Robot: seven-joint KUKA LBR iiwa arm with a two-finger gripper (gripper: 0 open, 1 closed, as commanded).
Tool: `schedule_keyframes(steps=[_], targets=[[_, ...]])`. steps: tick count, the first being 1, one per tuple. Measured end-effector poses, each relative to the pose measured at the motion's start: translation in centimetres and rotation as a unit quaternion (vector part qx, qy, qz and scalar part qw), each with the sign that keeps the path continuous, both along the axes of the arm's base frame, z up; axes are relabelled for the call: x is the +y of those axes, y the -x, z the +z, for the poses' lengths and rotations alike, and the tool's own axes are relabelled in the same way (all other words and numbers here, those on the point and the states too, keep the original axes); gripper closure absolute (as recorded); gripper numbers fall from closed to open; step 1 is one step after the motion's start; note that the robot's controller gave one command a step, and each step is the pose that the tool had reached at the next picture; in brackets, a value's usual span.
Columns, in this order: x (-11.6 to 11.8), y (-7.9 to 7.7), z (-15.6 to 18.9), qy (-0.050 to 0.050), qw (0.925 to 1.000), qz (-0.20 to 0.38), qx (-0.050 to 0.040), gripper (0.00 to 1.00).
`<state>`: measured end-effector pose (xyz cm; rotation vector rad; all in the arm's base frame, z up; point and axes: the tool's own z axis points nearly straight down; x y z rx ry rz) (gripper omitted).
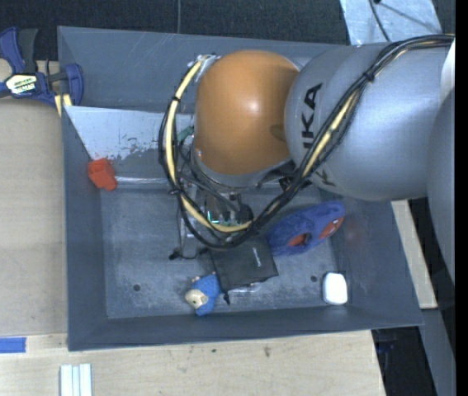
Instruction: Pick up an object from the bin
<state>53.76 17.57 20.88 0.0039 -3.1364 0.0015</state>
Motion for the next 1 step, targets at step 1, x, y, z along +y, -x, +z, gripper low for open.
schedule_keyframes(steps=[1], targets=[[-0.08,-0.19,0.45,-0.001,1.0000,-0.002,-0.0040,1.00]])
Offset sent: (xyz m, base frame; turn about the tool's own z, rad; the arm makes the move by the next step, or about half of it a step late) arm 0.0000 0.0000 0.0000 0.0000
